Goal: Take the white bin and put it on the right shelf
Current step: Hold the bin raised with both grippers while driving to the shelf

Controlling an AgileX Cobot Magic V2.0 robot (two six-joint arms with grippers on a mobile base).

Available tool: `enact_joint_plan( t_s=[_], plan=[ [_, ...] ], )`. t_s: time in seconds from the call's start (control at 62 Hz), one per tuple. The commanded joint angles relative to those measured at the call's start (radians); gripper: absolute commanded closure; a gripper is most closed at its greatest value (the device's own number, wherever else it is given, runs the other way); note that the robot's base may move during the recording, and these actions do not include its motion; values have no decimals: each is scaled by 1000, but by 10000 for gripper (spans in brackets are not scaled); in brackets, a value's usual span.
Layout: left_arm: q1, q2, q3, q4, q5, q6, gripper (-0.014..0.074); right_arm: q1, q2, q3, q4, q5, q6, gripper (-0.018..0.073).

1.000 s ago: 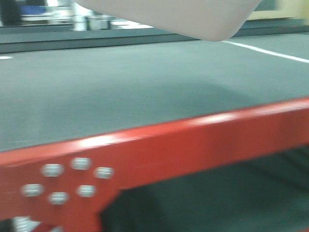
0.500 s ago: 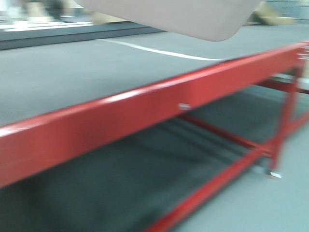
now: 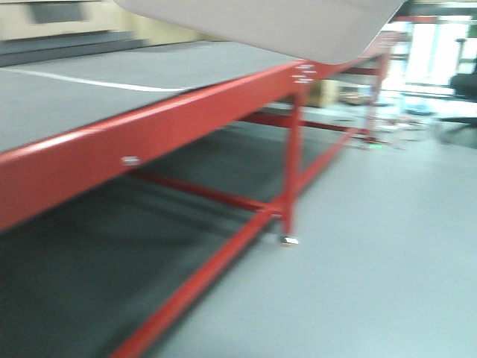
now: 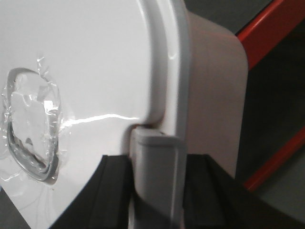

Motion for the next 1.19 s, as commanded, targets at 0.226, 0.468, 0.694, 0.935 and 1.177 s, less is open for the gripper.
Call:
enact_joint_plan(
  t_s=[0.226,0.468,0.694,0.935,1.177],
  plan=[
    [-37,-40,-33,-87,124,9,714,27,-50,-37,136,176,-26,504],
    [-37,-40,-33,-87,124,9,714,27,-50,-37,136,176,-26,504],
    [-37,-40,-33,-87,124,9,714,27,-50,-37,136,176,-26,504],
    [-37,-40,-33,-87,124,9,714,27,-50,-37,136,176,-26,504],
    [-37,-40,-33,-87,124,9,714,27,-50,-37,136,176,-26,504]
  ],
)
